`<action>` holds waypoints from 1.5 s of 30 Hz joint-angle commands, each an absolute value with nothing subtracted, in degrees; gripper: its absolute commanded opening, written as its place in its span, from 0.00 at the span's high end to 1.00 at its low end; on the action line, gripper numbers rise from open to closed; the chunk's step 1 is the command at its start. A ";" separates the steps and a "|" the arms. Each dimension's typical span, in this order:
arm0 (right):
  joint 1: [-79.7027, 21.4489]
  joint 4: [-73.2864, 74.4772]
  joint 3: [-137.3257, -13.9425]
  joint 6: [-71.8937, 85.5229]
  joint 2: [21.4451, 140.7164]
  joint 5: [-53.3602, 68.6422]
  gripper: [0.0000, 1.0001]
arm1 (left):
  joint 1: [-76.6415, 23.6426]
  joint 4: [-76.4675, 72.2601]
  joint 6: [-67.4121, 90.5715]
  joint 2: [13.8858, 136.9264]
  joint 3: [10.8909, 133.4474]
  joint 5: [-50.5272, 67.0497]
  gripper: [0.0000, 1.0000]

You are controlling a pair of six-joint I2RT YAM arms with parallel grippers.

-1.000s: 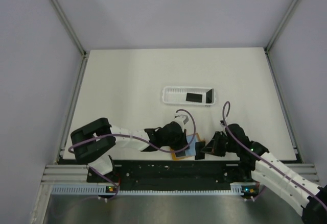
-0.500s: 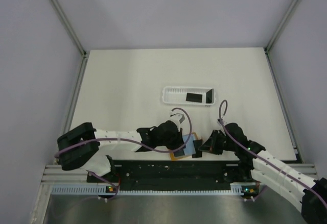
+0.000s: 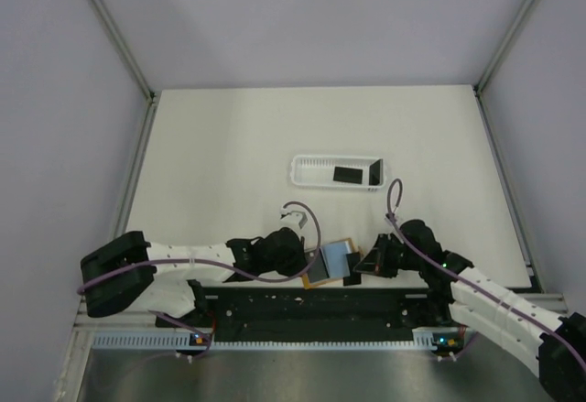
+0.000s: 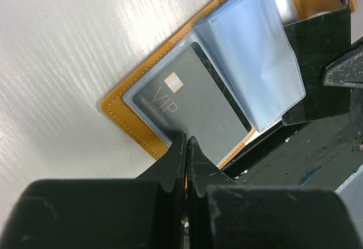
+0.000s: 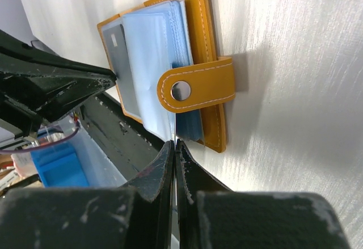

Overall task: Put the credit cards into the card holder
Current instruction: Insert the credit card into the card holder.

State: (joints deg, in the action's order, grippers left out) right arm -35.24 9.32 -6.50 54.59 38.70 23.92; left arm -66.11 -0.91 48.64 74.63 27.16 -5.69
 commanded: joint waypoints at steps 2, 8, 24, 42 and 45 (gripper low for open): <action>-36.03 7.21 -9.84 53.17 39.90 25.75 1.00 | -66.09 -1.14 50.36 73.48 24.79 -7.91 1.00; -35.95 5.80 -11.16 53.17 41.31 26.72 1.00 | -66.09 -2.28 50.45 75.93 24.70 -7.56 1.00; -36.04 -1.56 -13.62 53.44 47.81 29.88 1.00 | -66.09 -4.04 50.10 78.05 24.70 -7.73 1.00; -42.45 -7.65 -17.23 54.14 59.67 24.88 1.00 | -66.09 -3.08 50.01 76.64 24.61 -8.52 1.00; -43.15 -6.07 -17.49 53.88 60.82 22.16 1.00 | -66.09 -1.59 50.10 74.98 24.70 -9.23 1.00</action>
State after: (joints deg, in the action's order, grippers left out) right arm -41.76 -5.04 -15.05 54.22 59.57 26.41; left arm -66.11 -6.76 50.89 76.31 25.96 -6.92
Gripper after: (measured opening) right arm 0.006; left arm 0.012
